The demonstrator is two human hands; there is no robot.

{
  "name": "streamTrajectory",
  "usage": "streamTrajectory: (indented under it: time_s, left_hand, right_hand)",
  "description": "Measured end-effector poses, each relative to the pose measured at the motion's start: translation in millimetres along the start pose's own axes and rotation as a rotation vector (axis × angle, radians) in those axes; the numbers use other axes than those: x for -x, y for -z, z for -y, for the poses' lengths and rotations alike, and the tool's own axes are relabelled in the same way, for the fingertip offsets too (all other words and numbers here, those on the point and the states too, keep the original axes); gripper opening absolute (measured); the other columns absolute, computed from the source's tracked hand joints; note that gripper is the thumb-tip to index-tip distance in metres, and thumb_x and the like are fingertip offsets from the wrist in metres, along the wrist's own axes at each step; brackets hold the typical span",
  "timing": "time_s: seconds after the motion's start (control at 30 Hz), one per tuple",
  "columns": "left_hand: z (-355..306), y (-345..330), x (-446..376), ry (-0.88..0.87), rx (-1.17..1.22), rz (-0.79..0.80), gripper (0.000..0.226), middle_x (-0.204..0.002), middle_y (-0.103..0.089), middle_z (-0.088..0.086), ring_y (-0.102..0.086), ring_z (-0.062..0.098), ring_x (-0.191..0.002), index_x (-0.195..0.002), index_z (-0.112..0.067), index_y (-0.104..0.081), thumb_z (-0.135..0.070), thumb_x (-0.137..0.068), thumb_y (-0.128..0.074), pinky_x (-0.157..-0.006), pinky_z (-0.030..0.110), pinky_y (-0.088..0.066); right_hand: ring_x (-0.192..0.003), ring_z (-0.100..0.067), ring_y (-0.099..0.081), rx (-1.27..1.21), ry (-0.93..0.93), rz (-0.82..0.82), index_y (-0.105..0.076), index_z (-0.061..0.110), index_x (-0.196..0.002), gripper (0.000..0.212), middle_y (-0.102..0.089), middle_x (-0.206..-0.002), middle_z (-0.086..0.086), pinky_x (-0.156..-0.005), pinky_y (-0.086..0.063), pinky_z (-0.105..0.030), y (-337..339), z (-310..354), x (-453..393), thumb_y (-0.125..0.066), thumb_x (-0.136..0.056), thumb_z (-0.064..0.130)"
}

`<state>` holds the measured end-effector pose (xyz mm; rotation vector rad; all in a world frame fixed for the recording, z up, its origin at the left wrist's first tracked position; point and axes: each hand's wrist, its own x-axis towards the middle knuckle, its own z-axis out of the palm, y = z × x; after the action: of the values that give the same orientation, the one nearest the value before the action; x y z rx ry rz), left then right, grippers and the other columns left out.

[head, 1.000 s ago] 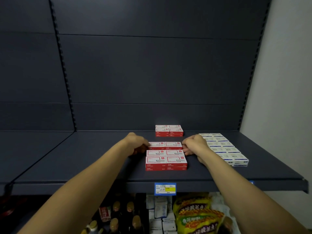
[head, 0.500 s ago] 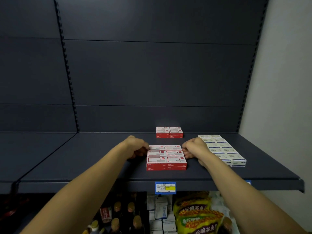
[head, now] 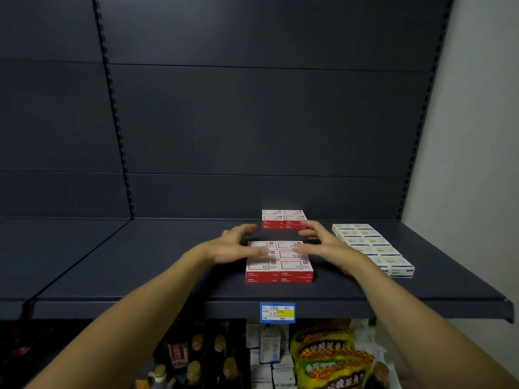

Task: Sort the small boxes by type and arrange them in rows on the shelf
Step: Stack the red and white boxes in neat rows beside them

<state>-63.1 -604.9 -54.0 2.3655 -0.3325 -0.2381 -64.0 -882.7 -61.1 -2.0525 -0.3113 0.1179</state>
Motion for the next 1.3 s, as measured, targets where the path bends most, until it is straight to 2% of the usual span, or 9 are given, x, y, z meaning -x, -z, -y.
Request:
streamTrajectory:
  time_s: [0.1,0.2,0.33,0.73,0.93,1.03,1.13,1.23,1.3]
  left_hand:
    - [0.7,-2.9,6.6,-0.085,-0.102,0.145,0.127,-0.155,-0.031,-0.010,-0.022,0.018,-0.143,-0.153,-0.049,-0.002,-0.066,-0.058,-0.084,-0.121,0.049,-0.022]
    - [-0.8,-3.8,7.7,-0.097,-0.214,0.161,0.132,-0.155,-0.030,-0.009,-0.022,0.020,-0.143,-0.149,-0.057,0.006,-0.058,-0.057,-0.088,-0.122,0.049,-0.018]
    - [-4.2,-5.2,7.4,-0.111,-0.280,0.129,0.132,-0.158,-0.026,-0.003,-0.022,0.023,-0.145,-0.151,-0.052,0.007,-0.050,-0.060,-0.090,-0.122,0.052,-0.013]
    - [-16.0,-5.1,12.4,-0.127,-0.303,0.130,0.124,-0.155,-0.026,-0.002,-0.021,0.023,-0.144,-0.156,-0.041,0.001,-0.038,-0.070,-0.089,-0.122,0.052,-0.012]
    - [-1.8,4.4,0.4,-0.147,-0.182,0.235,0.132,-0.159,-0.021,-0.008,-0.016,0.020,-0.146,-0.153,-0.050,0.004,-0.061,-0.057,-0.086,-0.123,0.051,-0.015]
    - [5.8,9.3,-10.2,-0.165,0.145,0.175,0.122,-0.154,-0.025,-0.014,-0.022,0.013,-0.143,-0.155,-0.046,-0.008,-0.087,-0.056,-0.066,-0.122,0.044,-0.018]
    - [14.2,9.9,-26.4,-0.088,0.463,-0.035,0.092,-0.150,-0.042,-0.014,-0.039,0.016,-0.138,-0.140,-0.051,-0.041,-0.096,-0.060,-0.051,-0.121,0.045,-0.023]
    - [20.1,4.9,-43.7,-0.046,0.654,-0.260,0.053,-0.130,-0.063,-0.006,-0.056,0.017,-0.119,-0.127,-0.033,-0.060,-0.069,-0.093,-0.040,-0.107,0.038,-0.038]
    - [20.4,0.0,-55.2,-0.024,0.750,-0.391,0.042,-0.122,-0.069,0.005,-0.063,0.020,-0.110,-0.122,-0.020,-0.064,-0.046,-0.104,-0.037,-0.101,0.037,-0.045]
  right_hand:
    - [-0.139,-0.015,-0.034,0.114,0.024,0.225,-0.011,0.047,-0.151,0.127,-0.034,-0.150,0.004,-0.110,-0.033,-0.033,1.2,-0.5,3.1,-0.092,-0.054,0.049]
    - [-0.143,-0.017,-0.029,0.248,0.021,0.292,-0.003,0.060,-0.145,0.134,-0.030,-0.152,0.007,-0.120,-0.023,-0.046,-1.2,0.5,2.7,-0.096,-0.050,0.047]
    - [-0.143,-0.020,-0.023,0.396,0.018,0.288,0.001,0.067,-0.141,0.136,-0.033,-0.149,0.007,-0.120,-0.019,-0.053,-2.1,8.1,3.2,-0.096,-0.048,0.047]
    - [-0.142,-0.024,-0.022,0.419,-0.001,0.282,-0.003,0.065,-0.143,0.132,-0.029,-0.150,-0.002,-0.119,-0.020,-0.054,-3.4,17.5,5.2,-0.096,-0.054,0.036]
    - [-0.145,-0.018,-0.018,0.418,0.021,0.322,0.001,0.064,-0.144,0.136,-0.025,-0.157,0.007,-0.120,-0.019,-0.050,2.2,10.9,-2.6,-0.094,-0.047,0.052]
    - [-0.135,-0.015,-0.039,0.152,0.043,0.196,-0.017,0.050,-0.150,0.119,-0.035,-0.149,0.009,-0.113,-0.034,-0.039,4.9,3.6,-8.3,-0.084,-0.054,0.067]
    - [-0.117,-0.017,-0.058,-0.189,-0.042,-0.138,-0.049,0.029,-0.138,0.105,-0.059,-0.132,0.003,-0.099,-0.045,-0.036,6.8,-2.0,-22.7,-0.061,-0.055,0.091]
    - [-0.108,-0.031,-0.063,-0.549,-0.168,-0.327,-0.057,0.007,-0.124,0.064,-0.065,-0.116,-0.011,-0.094,-0.049,-0.040,10.7,-9.3,-42.9,-0.045,-0.094,0.062]
    - [-0.106,-0.032,-0.063,-0.606,-0.203,-0.418,-0.056,0.007,-0.120,0.051,-0.064,-0.111,-0.014,-0.095,-0.049,-0.040,7.2,-13.8,-52.6,-0.042,-0.101,0.051]
